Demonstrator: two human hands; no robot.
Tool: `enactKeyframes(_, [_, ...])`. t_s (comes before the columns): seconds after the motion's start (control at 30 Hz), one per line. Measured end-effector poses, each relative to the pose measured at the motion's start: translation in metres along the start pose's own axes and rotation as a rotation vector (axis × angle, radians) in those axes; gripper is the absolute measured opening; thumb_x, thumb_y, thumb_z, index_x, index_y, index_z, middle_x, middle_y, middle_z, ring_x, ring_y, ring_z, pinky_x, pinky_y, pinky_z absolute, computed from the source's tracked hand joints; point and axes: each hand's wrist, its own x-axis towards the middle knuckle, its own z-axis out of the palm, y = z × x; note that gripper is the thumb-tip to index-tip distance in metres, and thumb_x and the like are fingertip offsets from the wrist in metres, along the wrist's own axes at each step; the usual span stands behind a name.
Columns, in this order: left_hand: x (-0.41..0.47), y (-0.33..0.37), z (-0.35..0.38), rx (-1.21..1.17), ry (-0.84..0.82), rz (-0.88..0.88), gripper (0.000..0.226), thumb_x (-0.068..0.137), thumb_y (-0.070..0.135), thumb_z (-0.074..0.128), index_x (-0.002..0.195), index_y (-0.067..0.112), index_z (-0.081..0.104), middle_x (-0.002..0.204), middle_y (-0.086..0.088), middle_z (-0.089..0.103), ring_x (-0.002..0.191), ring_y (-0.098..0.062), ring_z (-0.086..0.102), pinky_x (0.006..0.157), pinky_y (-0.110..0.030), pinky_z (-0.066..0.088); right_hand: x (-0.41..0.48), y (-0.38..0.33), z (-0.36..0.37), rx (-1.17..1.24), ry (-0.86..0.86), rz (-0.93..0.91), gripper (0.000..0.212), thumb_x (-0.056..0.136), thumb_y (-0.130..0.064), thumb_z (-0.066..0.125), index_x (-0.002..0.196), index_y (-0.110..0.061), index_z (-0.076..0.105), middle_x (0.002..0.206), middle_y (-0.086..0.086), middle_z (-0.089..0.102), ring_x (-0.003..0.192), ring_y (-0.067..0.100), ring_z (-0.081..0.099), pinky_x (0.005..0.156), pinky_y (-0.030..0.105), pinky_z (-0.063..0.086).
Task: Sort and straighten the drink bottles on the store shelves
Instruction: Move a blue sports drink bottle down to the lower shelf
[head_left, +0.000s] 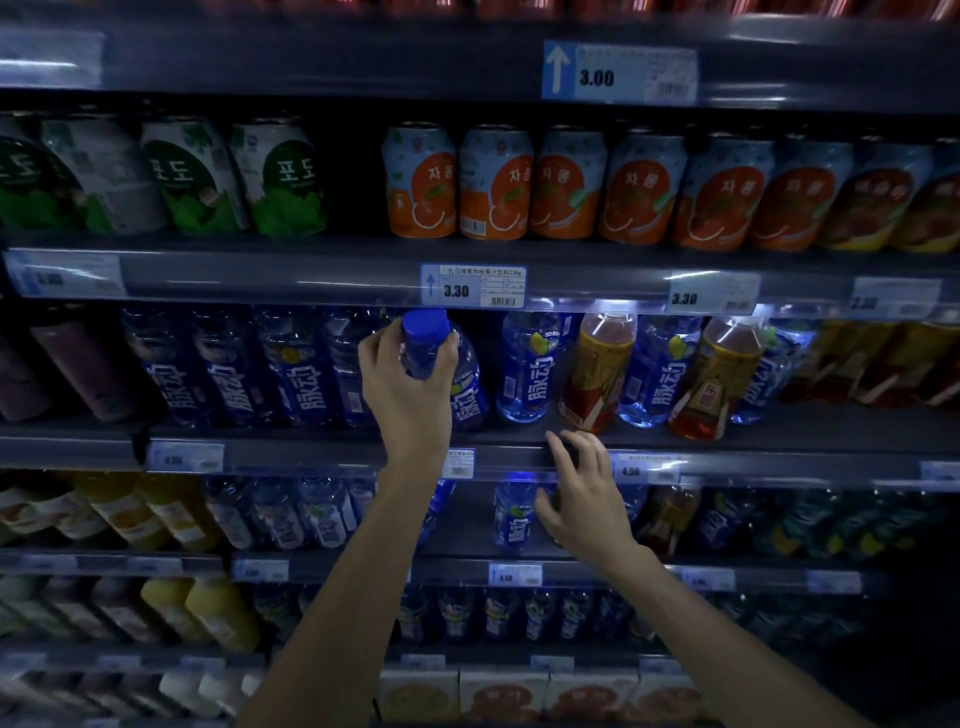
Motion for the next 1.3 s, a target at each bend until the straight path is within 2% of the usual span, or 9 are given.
enactKeyframes(0.13, [0.002, -0.002, 0.007, 0.016, -0.051, 0.02, 0.039, 0.079, 0.045, 0.072, 0.106, 0.019, 0.061, 0.112, 0.005, 0.051, 0.097, -0.012, 0.056, 0.087, -0.035, 0.051, 0.0, 0.0, 0.0, -0.003, -0.001, 0.01, 0.068, 0.083, -0.034, 0.061, 0.141, -0.006, 0.043, 0.136, 0.011, 0.039, 0.135, 0.032, 0.03, 0.106, 0.046, 0.042])
enactKeyframes(0.3, [-0.002, -0.009, 0.019, -0.077, -0.144, -0.024, 0.059, 0.071, 0.059, 0.071, 0.118, 0.026, 0.058, 0.11, 0.0, 0.062, 0.099, -0.015, 0.06, 0.088, -0.037, 0.051, 0.0, -0.001, 0.0, -0.013, -0.009, 0.016, 0.067, 0.085, -0.039, 0.054, 0.142, -0.007, 0.041, 0.137, 0.01, 0.039, 0.136, 0.031, 0.03, 0.107, 0.045, 0.042])
enactKeyframes(0.5, [-0.005, -0.016, 0.034, -0.137, -0.173, -0.039, 0.069, 0.063, 0.07, 0.07, 0.121, 0.036, 0.056, 0.116, 0.02, 0.057, 0.109, 0.0, 0.055, 0.095, -0.027, 0.047, 0.001, 0.0, -0.001, -0.026, -0.023, 0.024, 0.068, 0.085, -0.042, 0.05, 0.143, -0.008, 0.04, 0.138, 0.009, 0.038, 0.136, 0.03, 0.03, 0.108, 0.044, 0.041])
enactKeyframes(0.67, [-0.004, -0.028, 0.037, 0.011, -0.184, 0.092, 0.073, 0.07, 0.055, 0.076, 0.131, 0.026, 0.05, 0.123, 0.006, 0.051, 0.114, -0.001, 0.046, 0.096, -0.008, 0.034, 0.0, -0.001, -0.001, -0.043, -0.046, 0.031, 0.07, 0.085, -0.045, 0.047, 0.144, -0.009, 0.039, 0.139, 0.009, 0.038, 0.136, 0.031, 0.03, 0.109, 0.044, 0.038])
enactKeyframes(0.8, [0.002, -0.036, 0.036, 0.045, -0.16, 0.058, 0.074, 0.071, 0.049, 0.078, 0.134, 0.025, 0.047, 0.133, 0.0, 0.048, 0.123, -0.013, 0.045, 0.105, -0.029, 0.038, 0.001, -0.001, -0.002, -0.056, -0.056, 0.03, 0.071, 0.085, -0.046, 0.046, 0.144, -0.008, 0.039, 0.139, 0.009, 0.037, 0.136, 0.03, 0.03, 0.111, 0.043, 0.035])
enactKeyframes(0.9, [0.007, -0.044, 0.033, 0.072, -0.178, 0.042, 0.078, 0.073, 0.047, 0.077, 0.139, 0.028, 0.04, 0.135, 0.0, 0.045, 0.122, -0.015, 0.046, 0.105, -0.036, 0.041, 0.0, -0.002, -0.003, -0.055, -0.061, 0.034, 0.07, 0.085, -0.047, 0.046, 0.144, -0.009, 0.039, 0.139, 0.009, 0.037, 0.137, 0.03, 0.03, 0.112, 0.042, 0.033])
enactKeyframes(1.03, [0.01, -0.051, 0.032, 0.127, -0.201, 0.021, 0.08, 0.074, 0.047, 0.076, 0.14, 0.026, 0.038, 0.132, 0.001, 0.049, 0.114, -0.005, 0.044, 0.099, -0.029, 0.04, 0.001, -0.003, -0.003, -0.05, -0.07, 0.038, 0.071, 0.085, -0.047, 0.045, 0.145, -0.008, 0.039, 0.139, 0.01, 0.038, 0.137, 0.031, 0.03, 0.112, 0.043, 0.033])
enactKeyframes(1.17, [0.001, -0.054, 0.035, 0.133, -0.173, 0.034, 0.075, 0.076, 0.044, 0.076, 0.139, 0.025, 0.039, 0.133, -0.001, 0.045, 0.12, -0.01, 0.045, 0.101, -0.027, 0.037, 0.0, -0.004, -0.005, -0.052, -0.071, 0.042, 0.072, 0.084, -0.046, 0.045, 0.145, -0.008, 0.038, 0.14, 0.01, 0.038, 0.137, 0.031, 0.029, 0.112, 0.043, 0.033])
enactKeyframes(1.3, [-0.017, -0.064, 0.036, 0.179, -0.139, -0.083, 0.076, 0.074, 0.037, 0.079, 0.135, 0.017, 0.04, 0.129, -0.003, 0.04, 0.109, -0.005, 0.04, 0.095, -0.023, 0.036, 0.0, -0.004, -0.007, -0.048, -0.064, 0.029, 0.072, 0.083, -0.044, 0.046, 0.144, -0.006, 0.04, 0.139, 0.011, 0.038, 0.136, 0.032, 0.03, 0.112, 0.044, 0.033])
